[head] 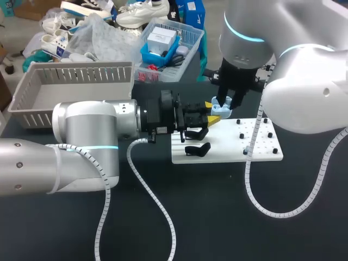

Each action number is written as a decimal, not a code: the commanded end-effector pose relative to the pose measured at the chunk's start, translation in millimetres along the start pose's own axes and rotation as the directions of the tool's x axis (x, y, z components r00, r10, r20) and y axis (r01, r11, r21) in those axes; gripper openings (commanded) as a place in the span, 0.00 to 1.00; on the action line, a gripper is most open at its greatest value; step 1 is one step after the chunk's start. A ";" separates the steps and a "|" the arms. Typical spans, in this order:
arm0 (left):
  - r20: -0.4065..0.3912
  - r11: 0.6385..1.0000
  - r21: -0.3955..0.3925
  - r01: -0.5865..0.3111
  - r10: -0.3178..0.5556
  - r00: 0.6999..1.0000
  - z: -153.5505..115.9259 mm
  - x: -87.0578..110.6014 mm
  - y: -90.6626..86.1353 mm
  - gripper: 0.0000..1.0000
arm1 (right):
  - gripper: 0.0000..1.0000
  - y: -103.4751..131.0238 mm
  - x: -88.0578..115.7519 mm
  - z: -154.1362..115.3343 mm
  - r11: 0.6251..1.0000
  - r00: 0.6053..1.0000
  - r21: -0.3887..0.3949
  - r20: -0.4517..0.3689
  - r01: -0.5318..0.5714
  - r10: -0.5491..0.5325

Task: Pick up each earbud case from the left stands, insert the matching earbuds, close the lid, and place the case in the box.

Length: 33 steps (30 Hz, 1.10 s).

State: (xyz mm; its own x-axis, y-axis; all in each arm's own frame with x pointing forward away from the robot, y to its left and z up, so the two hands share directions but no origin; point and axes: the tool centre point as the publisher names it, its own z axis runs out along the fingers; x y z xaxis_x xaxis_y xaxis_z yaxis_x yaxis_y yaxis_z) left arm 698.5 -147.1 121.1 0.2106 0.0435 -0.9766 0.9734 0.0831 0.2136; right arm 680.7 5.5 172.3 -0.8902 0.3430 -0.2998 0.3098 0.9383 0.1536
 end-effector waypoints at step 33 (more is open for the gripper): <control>0.002 1.000 -0.002 -0.001 0.001 1.000 0.1 0.7 -0.1 0.00 | 0.00 -0.3 -1.2 12.1 1.000 1.000 -0.004 -0.021 -0.001 0.001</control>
State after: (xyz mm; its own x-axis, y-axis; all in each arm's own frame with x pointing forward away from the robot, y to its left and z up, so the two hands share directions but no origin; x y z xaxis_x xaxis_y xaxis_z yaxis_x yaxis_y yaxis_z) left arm 698.4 -147.2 121.0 0.2108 0.0432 -0.9766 0.9734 0.0828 0.2137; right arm 683.4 4.5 163.2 -0.8957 0.3437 -0.2821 0.3102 0.9376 0.1574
